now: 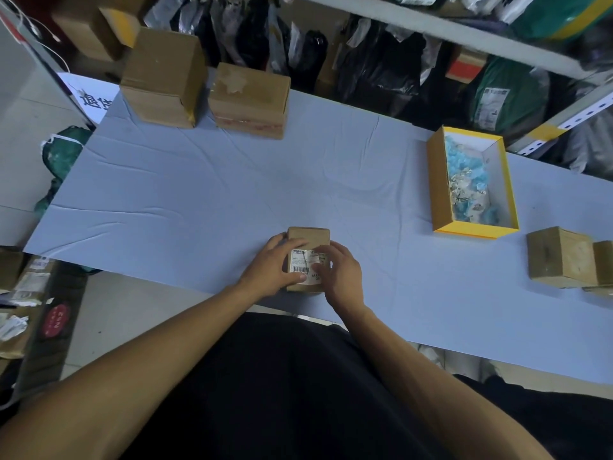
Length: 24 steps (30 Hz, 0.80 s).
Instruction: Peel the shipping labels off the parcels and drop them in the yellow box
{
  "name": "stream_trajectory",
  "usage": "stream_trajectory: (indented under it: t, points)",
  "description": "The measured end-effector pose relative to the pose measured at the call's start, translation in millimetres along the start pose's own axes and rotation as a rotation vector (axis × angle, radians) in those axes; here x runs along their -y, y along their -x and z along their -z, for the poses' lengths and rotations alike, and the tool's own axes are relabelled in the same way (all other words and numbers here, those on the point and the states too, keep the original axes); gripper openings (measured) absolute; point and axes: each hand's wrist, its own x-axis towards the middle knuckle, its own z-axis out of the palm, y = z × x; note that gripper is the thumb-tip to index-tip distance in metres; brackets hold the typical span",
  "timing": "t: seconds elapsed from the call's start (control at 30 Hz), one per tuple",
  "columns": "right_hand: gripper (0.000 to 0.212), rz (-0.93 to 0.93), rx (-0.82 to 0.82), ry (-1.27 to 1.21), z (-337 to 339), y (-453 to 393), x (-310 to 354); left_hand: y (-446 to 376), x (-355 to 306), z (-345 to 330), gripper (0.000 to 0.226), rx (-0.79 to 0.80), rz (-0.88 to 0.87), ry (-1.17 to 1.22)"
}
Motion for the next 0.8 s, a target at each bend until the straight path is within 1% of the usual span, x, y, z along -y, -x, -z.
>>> stream_trajectory:
  t: [0.1,0.27,0.4,0.53,0.67,0.8]
  points:
    - [0.027,-0.039,0.028,0.033,0.4,-4.1,2.1,0.5,1.6,-0.8,0.075,-0.004,0.003,0.001]
    - [0.029,-0.125,0.056,0.011,2.8,-13.9,10.3,1.0,1.4,0.2,0.075,0.000,-0.007,0.012]
    - [0.030,-0.157,0.092,0.011,4.2,-20.7,12.7,-0.2,1.1,1.5,0.076,0.003,-0.012,0.008]
    - [0.015,-0.133,0.077,-0.020,2.0,-16.7,9.8,-0.3,2.6,0.4,0.076,0.005,-0.017,0.023]
    - [0.029,-0.080,0.025,-0.071,4.8,-5.7,6.6,-0.4,2.6,-0.4,0.075,0.001,-0.018,0.034]
    - [0.030,-0.047,-0.009,-0.087,2.5,0.6,4.4,1.4,3.7,-2.8,0.075,-0.004,-0.012,0.033]
